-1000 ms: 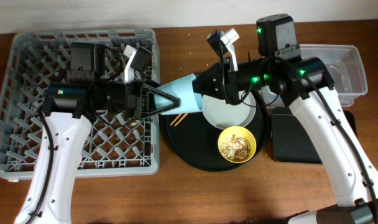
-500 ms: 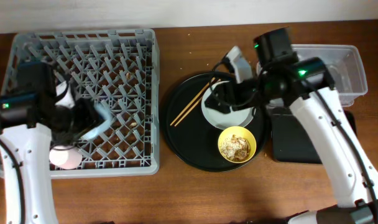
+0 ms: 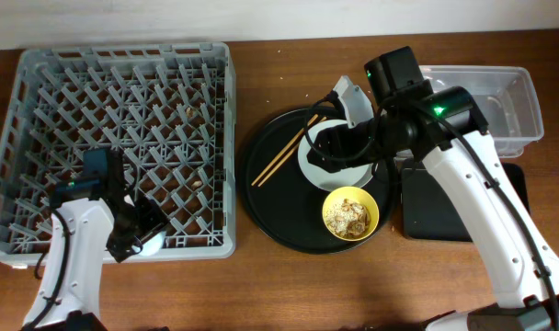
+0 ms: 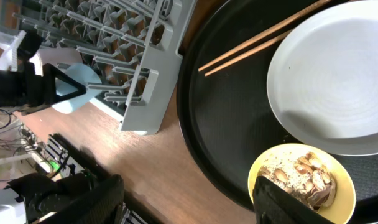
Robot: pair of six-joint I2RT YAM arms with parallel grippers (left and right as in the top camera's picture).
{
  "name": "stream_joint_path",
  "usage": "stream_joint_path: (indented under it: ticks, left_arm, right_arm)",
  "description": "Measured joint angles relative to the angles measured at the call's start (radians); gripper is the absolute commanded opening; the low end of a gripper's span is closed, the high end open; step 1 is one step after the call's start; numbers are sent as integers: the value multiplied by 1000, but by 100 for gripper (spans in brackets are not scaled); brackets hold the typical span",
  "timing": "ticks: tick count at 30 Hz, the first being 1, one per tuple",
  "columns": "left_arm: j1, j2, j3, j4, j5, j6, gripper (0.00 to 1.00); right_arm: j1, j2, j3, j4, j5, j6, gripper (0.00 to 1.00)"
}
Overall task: Sort waste into correct bins and load items into the dishwasher rack
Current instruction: 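Place the blue cup upside down in the rack with left gripper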
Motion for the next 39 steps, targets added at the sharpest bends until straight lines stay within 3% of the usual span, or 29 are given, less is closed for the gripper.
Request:
stream_joint_path:
  ticks: [5, 9, 16, 18, 20, 21, 24, 30, 37, 39]
  left_arm:
    - [3, 4, 30, -47, 10, 5, 99]
    - [3, 3, 383, -187, 37, 32, 99]
    - [3, 0, 410, -204, 38, 34, 96]
    - [3, 0, 410, -256, 38, 35, 68]
    - [3, 0, 411, -370, 32, 41, 10]
    - [3, 0, 411, -428, 14, 42, 1]
    - [3, -8, 354, -420, -16, 30, 1]
    - [3, -35, 23, -140, 27, -22, 1]
    - [3, -52, 5, -38, -24, -34, 1]
    - [3, -52, 13, -27, -14, -34, 8]
  right_arm:
    - [0, 0, 0, -3, 0, 0, 68]
    - [0, 0, -1, -21, 23, 2, 68]
    - [0, 0, -1, -37, 45, 2, 69]
    - [0, 0, -1, -44, 45, 3, 69]
    - [0, 0, -1, -49, 48, 3, 69]
    - [0, 0, -1, -50, 49, 3, 69]
    - [0, 0, -1, -56, 52, 3, 69]
    - [0, 0, -1, -71, 65, 3, 70]
    - [0, 0, -1, -75, 67, 3, 70]
    - [0, 0, -1, -78, 67, 3, 70]
